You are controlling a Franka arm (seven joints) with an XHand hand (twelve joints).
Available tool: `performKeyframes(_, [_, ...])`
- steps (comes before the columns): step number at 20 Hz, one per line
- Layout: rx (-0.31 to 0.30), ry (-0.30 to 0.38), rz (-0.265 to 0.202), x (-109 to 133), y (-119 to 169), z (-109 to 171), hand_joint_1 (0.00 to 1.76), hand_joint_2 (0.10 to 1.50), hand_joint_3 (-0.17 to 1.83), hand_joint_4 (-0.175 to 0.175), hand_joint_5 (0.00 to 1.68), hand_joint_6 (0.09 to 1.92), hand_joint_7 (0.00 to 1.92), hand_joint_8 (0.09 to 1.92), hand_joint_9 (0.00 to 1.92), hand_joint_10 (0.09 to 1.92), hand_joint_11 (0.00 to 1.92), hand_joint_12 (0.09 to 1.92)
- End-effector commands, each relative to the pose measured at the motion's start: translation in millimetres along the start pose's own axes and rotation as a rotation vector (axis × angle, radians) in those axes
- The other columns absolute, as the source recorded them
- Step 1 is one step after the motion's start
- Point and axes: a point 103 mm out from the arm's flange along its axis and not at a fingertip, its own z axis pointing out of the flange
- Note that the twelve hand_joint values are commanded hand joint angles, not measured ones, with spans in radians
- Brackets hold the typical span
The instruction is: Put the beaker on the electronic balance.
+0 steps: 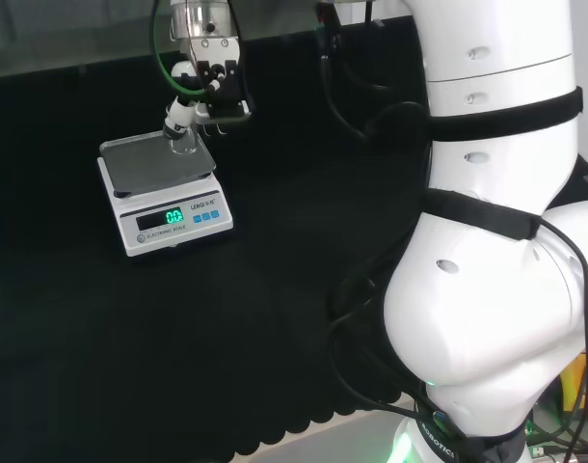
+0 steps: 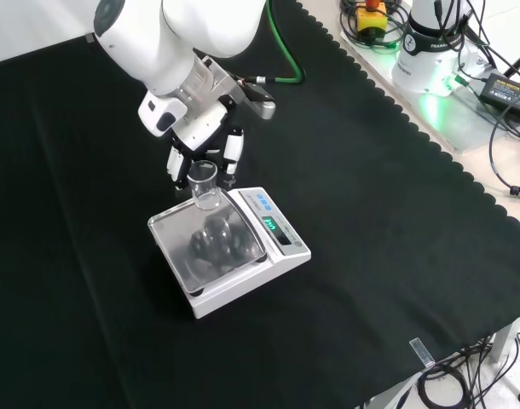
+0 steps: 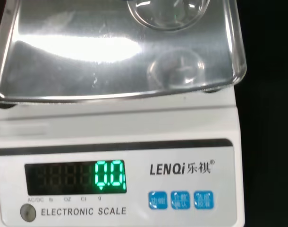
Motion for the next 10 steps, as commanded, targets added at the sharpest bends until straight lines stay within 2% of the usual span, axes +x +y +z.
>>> performKeyframes(1, [0.027,-0.023,0.014,26,26,1,1.14,1.14,-0.01,-0.175,0.93,1.08,1.05,1.0,1.4,0.57,1.63,0.56])
performKeyframes(6, [0.014,-0.03,-0.001,38,31,5,1.14,1.14,-0.01,-0.175,0.93,1.08,1.05,1.0,1.4,0.58,1.63,0.56])
performKeyframes(8, [0.013,-0.012,-0.002,21,30,3,1.14,1.14,-0.01,-0.175,0.93,1.08,1.05,1.0,1.4,0.58,1.63,0.56])
performKeyframes(10, [0.02,-0.018,0.002,21,31,3,1.14,1.14,-0.01,-0.175,0.93,1.08,1.05,1.0,1.4,0.58,1.62,0.56])
